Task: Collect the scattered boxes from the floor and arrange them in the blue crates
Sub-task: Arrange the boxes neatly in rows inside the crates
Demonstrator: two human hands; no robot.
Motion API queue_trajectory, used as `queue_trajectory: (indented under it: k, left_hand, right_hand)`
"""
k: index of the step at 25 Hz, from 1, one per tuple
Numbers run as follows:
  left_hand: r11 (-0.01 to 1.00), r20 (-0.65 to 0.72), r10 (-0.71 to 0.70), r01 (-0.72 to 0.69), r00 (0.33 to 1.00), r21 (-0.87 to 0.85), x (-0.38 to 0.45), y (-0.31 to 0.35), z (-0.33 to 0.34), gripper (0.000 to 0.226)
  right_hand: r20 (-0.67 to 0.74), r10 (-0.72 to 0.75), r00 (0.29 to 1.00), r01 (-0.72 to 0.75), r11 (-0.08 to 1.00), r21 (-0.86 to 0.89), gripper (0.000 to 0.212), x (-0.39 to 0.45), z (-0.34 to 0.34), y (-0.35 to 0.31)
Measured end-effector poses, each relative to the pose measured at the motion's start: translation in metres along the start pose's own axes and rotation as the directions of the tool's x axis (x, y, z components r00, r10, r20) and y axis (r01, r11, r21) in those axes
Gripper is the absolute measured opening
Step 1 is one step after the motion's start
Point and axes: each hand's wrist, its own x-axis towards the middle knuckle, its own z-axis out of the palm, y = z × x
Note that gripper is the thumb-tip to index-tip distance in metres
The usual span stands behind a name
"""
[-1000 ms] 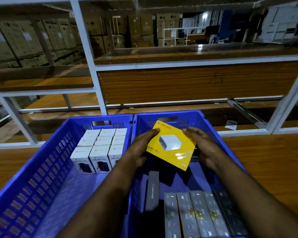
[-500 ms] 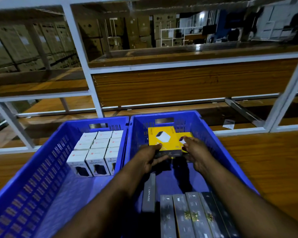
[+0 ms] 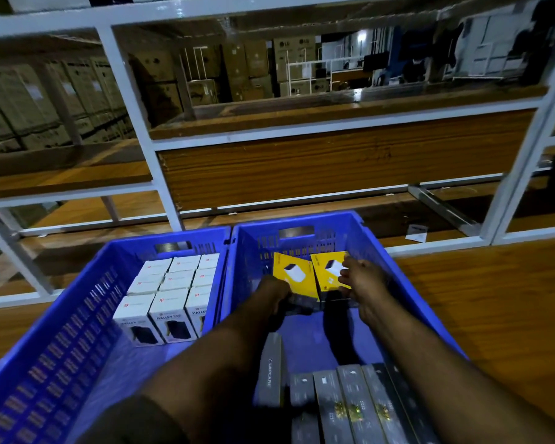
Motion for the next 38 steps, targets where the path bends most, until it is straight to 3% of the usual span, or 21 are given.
queue_trajectory:
  k: [1, 2, 3, 5, 6, 10, 13, 16, 18, 20, 21, 23, 25, 28, 30, 32, 34, 36, 38]
  left_hand:
    - [0.970, -0.020, 0.025, -0.020, 0.999, 0.241, 0.002, -0.003, 0.001, 0.028]
    - [0.826, -0.013, 0.174, -0.139, 0.985, 0.547, 0.000, -0.006, 0.002, 0.029]
    - [0.748, 0.040, 0.263, -0.230, 0.964, 0.623, -0.003, -0.007, 0.002, 0.030]
    - [0.924, -0.012, 0.188, -0.172, 0.982, 0.343, 0.000, -0.007, 0.010, 0.034]
    - [0.955, -0.014, 0.171, -0.162, 0.985, 0.248, 0.005, -0.008, 0.010, 0.035]
    - [0.896, -0.028, 0.225, -0.195, 0.974, 0.399, 0.010, -0.009, 0.017, 0.033]
    - [0.790, 0.027, 0.264, -0.232, 0.964, 0.567, 0.013, -0.008, 0.015, 0.032]
    - [0.799, 0.065, 0.219, -0.217, 0.974, 0.560, 0.014, -0.001, 0.009, 0.018]
    - [0.794, 0.130, 0.219, -0.254, 0.967, 0.553, 0.019, 0.001, 0.008, 0.029]
    - [0.849, 0.186, 0.194, -0.260, 0.963, 0.461, 0.018, 0.003, 0.008, 0.030]
    - [0.880, 0.135, 0.196, -0.235, 0.971, 0.413, 0.019, 0.005, 0.006, 0.021]
    - [0.885, 0.053, 0.303, -0.302, 0.951, 0.353, 0.013, 0.014, -0.006, 0.016]
    - [0.833, 0.031, 0.475, -0.461, 0.879, 0.306, -0.004, 0.025, -0.026, 0.014]
    - [0.738, 0.174, 0.595, -0.619, 0.785, 0.270, -0.024, 0.027, -0.057, 0.031]
    - [0.706, 0.273, 0.625, -0.678, 0.732, 0.204, -0.035, 0.020, -0.066, 0.030]
    - [0.697, 0.310, 0.641, -0.702, 0.702, 0.145, -0.041, 0.017, -0.068, 0.024]
    - [0.700, 0.288, 0.659, -0.706, 0.695, 0.104, -0.043, 0.016, -0.069, 0.017]
    - [0.699, 0.258, 0.664, -0.705, 0.702, 0.121, -0.041, 0.016, -0.070, 0.015]
    - [0.700, 0.246, 0.662, -0.702, 0.708, 0.135, -0.037, 0.014, -0.070, 0.014]
  right_hand:
    - [-0.001, -0.001, 1.000, 0.001, 1.000, -0.001, 0.035, 0.000, 0.000, 0.000]
    - [0.000, -0.001, 1.000, 0.001, 1.000, -0.004, 0.035, 0.000, -0.001, -0.001]
    - [0.001, -0.002, 1.000, 0.002, 1.000, -0.008, 0.035, 0.000, -0.001, -0.001]
    - [0.000, -0.005, 1.000, 0.005, 1.000, -0.010, 0.034, 0.000, -0.001, -0.001]
    - [-0.001, -0.004, 1.000, 0.004, 1.000, -0.014, 0.033, 0.001, 0.000, 0.000]
    - [0.003, -0.017, 1.000, 0.017, 0.997, -0.070, 0.028, 0.007, 0.002, 0.006]
    - [0.045, -0.035, 0.998, 0.040, 0.992, -0.122, 0.023, 0.011, 0.002, 0.012]
    - [0.177, -0.046, 0.983, 0.081, 0.978, -0.194, 0.021, 0.008, 0.005, 0.017]
    - [0.268, -0.036, 0.963, 0.127, 0.936, -0.329, 0.017, 0.001, 0.009, 0.021]
    - [0.373, -0.025, 0.927, 0.204, 0.870, -0.448, 0.015, -0.005, 0.010, 0.027]
    - [0.429, -0.017, 0.903, 0.253, 0.829, -0.499, 0.015, -0.008, 0.010, 0.030]
    - [0.518, 0.004, 0.856, 0.346, 0.740, -0.576, 0.017, -0.014, 0.011, 0.037]
    - [0.591, 0.037, 0.806, 0.421, 0.665, -0.616, 0.017, -0.021, 0.017, 0.040]
    - [0.695, 0.121, 0.709, 0.559, 0.504, -0.658, 0.021, -0.038, 0.034, 0.040]
    - [0.716, 0.199, 0.669, 0.660, 0.284, -0.695, 0.022, -0.051, 0.048, 0.036]
    - [0.689, 0.279, 0.669, 0.696, 0.089, -0.712, 0.033, -0.060, 0.062, 0.035]
    - [0.645, 0.334, 0.687, 0.691, -0.025, -0.723, 0.055, -0.066, 0.071, 0.042]
    - [0.615, 0.343, 0.710, 0.664, -0.035, -0.747, 0.056, -0.064, 0.075, 0.054]
    - [0.565, 0.331, 0.756, 0.590, 0.030, -0.807, 0.038, -0.055, 0.071, 0.056]
